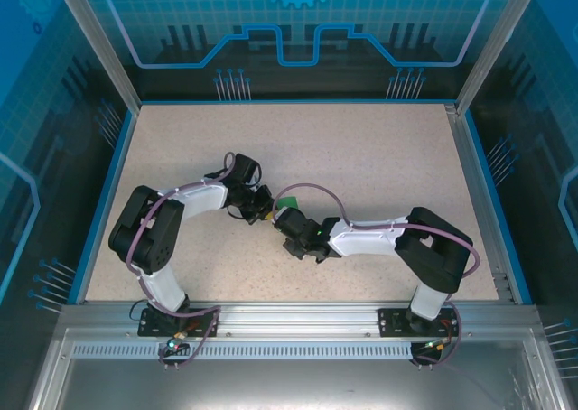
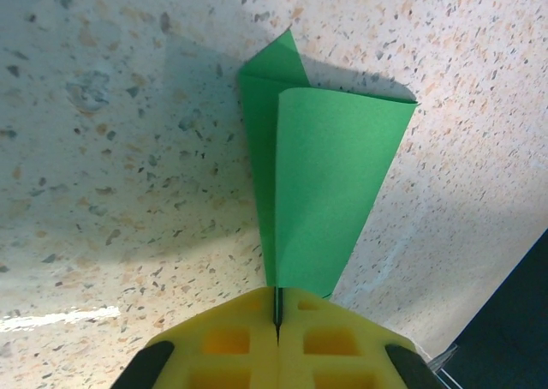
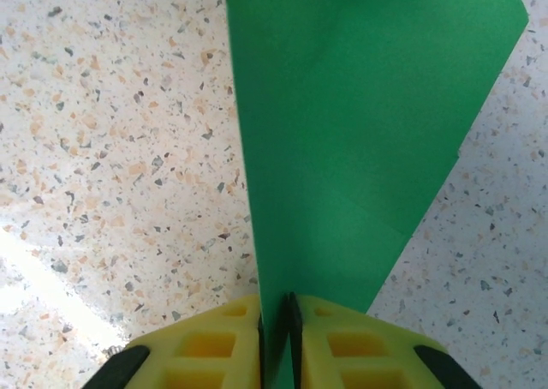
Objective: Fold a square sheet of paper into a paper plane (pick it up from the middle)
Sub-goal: Fold the wing for the fifth time at the center of the table.
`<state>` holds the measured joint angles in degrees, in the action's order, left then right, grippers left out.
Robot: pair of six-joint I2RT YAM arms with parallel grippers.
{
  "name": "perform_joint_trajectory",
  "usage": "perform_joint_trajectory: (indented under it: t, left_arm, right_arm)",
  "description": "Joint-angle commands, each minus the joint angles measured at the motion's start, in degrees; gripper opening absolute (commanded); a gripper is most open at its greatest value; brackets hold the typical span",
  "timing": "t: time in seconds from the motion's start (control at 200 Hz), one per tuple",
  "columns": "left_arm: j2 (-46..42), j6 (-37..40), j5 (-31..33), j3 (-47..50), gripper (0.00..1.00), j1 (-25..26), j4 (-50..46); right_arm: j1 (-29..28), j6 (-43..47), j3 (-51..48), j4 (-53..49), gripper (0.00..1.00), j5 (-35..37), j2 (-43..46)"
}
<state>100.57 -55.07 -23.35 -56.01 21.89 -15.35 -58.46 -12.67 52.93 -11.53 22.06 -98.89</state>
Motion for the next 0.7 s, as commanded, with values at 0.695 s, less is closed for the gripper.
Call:
perform_joint_trajectory:
  t: [0.695]
  left_arm:
    - [0.8, 0.4, -0.6, -1.9, 0.01, -0.3, -2.4]
  right_arm:
    - [-1.1, -1.7, 2.6, -3.5, 0.15, 4.3, -1.8]
